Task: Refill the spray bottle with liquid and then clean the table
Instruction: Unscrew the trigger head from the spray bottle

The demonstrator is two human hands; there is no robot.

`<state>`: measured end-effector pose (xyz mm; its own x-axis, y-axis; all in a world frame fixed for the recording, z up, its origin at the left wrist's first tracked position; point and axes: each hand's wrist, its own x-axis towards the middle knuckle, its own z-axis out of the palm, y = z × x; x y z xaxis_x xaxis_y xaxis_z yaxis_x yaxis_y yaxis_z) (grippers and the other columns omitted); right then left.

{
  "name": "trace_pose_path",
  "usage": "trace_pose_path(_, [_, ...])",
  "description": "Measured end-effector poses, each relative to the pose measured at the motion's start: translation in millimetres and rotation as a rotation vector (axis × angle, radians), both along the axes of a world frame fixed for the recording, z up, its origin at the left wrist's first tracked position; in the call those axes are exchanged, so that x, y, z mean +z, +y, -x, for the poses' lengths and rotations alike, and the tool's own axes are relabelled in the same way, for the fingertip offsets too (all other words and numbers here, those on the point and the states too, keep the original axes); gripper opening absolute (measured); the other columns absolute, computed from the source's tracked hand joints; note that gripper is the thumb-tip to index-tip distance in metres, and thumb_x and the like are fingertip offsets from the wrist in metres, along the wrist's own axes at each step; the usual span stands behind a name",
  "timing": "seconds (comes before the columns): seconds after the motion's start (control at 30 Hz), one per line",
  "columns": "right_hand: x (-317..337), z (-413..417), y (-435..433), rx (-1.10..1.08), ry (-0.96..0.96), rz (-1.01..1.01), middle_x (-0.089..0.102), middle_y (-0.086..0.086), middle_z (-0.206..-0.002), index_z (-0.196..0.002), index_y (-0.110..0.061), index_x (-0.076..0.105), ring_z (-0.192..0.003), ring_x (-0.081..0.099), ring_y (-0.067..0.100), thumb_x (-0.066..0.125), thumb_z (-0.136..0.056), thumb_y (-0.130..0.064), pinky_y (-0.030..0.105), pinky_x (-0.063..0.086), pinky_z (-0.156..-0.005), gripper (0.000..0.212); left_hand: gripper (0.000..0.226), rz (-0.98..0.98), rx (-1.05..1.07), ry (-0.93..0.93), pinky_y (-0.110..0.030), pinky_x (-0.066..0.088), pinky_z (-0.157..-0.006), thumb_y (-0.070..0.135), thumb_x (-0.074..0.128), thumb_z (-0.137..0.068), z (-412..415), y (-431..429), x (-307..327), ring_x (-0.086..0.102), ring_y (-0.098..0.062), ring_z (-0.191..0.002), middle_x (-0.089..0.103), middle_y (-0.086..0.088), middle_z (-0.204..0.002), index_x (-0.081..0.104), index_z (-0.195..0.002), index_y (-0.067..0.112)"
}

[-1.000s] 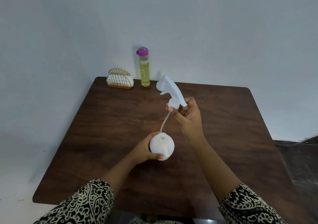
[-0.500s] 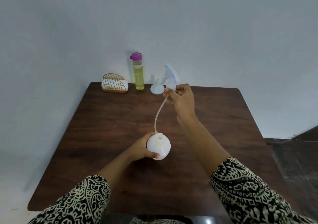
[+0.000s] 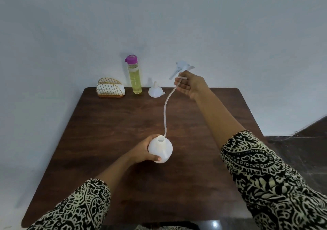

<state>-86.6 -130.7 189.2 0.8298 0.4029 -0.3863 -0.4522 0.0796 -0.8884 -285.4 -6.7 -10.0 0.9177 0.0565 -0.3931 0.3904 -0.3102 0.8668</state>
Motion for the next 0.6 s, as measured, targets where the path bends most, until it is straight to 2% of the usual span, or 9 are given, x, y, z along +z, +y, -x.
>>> trace_pose_path(0.07, [2.2, -7.9, -13.2, -0.005, 0.042, -0.007, 0.065, 0.010, -0.080, -0.081, -0.005, 0.060, -0.069, 0.065, 0.018, 0.059, -0.088, -0.012, 0.026, 0.057, -0.060, 0.010, 0.090, 0.008, 0.002, -0.007, -0.026, 0.052, -0.092, 0.030, 0.089, -0.058, -2.1, 0.0, 0.0, 0.051, -0.016, -0.119, 0.049, 0.010, -0.132, 0.038, -0.132, 0.038])
trace_pose_path(0.2, [3.5, -23.6, -44.2, -0.044, 0.101, -0.032, 0.064, 0.010, -0.079, -0.079, -0.004, 0.058, -0.071, 0.064, 0.018, 0.058, -0.089, -0.012, 0.024, 0.057, -0.056, 0.013, 0.088, 0.022, 0.001, -0.003, -0.019, 0.051, -0.085, 0.022, 0.088, -0.064, -4.4, 0.2, -0.7, 0.052, -0.011, -0.115, 0.048, 0.013, -0.130, 0.036, -0.132, 0.038])
trace_pose_path(0.27, [-0.4, -28.8, -57.8, -0.068, 0.087, -0.001, 0.065, 0.010, -0.076, -0.080, -0.004, 0.059, -0.068, 0.065, 0.018, 0.057, -0.090, -0.012, 0.023, 0.057, -0.053, 0.013, 0.088, 0.033, 0.001, -0.010, -0.023, 0.052, -0.089, 0.026, 0.089, -0.060, -4.6, 0.6, -3.5, 0.052, -0.013, -0.117, 0.049, 0.012, -0.131, 0.038, -0.131, 0.041])
trace_pose_path(0.43, [-59.8, -20.7, -82.8, 0.036, 0.061, 0.359, 0.065, 0.005, -0.049, -0.081, 0.000, 0.059, -0.041, 0.063, 0.012, 0.057, -0.089, -0.006, 0.021, 0.051, -0.041, 0.011, 0.090, 0.056, 0.048, -0.032, -0.021, 0.051, -0.088, 0.031, 0.089, -0.055, -4.5, -1.9, -5.4, 0.052, -0.012, -0.118, 0.049, 0.014, -0.132, 0.040, -0.128, 0.043])
trace_pose_path(0.6, [-138.6, -1.3, -94.9, 0.117, 0.093, 0.629, 0.063, 0.013, -0.066, -0.083, 0.003, 0.060, -0.050, 0.062, 0.020, 0.066, -0.078, -0.005, 0.027, 0.052, -0.047, 0.011, 0.087, 0.060, 0.089, -0.036, -0.017, 0.051, -0.081, 0.016, 0.089, -0.062, -4.9, -5.2, -9.4, 0.052, -0.009, -0.115, 0.050, 0.016, -0.129, 0.039, -0.131, 0.038])
